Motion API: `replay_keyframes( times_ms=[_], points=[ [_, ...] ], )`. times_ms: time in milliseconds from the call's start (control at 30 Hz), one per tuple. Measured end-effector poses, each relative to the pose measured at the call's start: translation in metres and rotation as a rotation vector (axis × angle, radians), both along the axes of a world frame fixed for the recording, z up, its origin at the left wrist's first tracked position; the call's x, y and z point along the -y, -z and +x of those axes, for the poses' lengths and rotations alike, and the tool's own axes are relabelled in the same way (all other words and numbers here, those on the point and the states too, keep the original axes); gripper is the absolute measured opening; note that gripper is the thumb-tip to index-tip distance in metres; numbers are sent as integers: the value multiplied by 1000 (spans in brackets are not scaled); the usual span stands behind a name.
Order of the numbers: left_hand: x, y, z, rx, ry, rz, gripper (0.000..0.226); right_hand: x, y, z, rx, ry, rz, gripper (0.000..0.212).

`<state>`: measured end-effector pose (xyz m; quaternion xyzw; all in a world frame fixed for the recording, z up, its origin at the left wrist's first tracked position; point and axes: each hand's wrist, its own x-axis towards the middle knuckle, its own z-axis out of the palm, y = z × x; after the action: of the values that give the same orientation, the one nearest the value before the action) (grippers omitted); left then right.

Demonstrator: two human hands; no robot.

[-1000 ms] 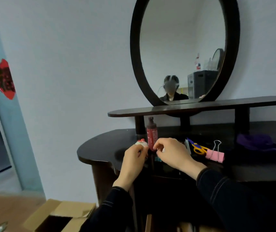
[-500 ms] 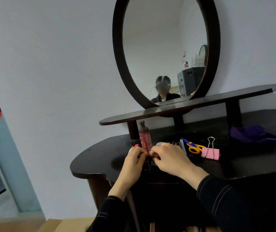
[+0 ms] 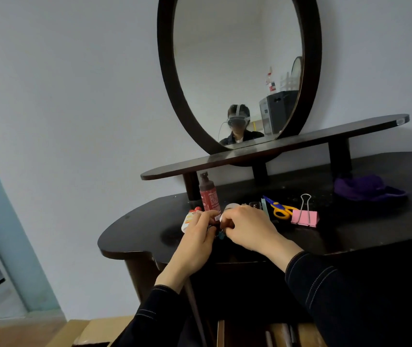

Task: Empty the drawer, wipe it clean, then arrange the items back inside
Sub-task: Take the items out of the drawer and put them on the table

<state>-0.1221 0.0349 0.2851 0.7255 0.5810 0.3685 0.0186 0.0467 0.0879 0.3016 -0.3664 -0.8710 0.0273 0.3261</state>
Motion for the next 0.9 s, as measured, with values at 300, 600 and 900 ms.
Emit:
replay_keyframes(
  times_ms=[300, 600, 900],
  points=[
    [13, -7, 1, 175, 81, -109, 65, -1, 1, 2, 3, -16, 15, 11],
    [37, -4, -1, 340, 76, 1, 69, -1, 2, 2, -22, -33, 51, 11],
    [47, -1, -7, 307, 15, -30, 69, 4, 4, -3, 84, 7, 223, 31]
  ],
)
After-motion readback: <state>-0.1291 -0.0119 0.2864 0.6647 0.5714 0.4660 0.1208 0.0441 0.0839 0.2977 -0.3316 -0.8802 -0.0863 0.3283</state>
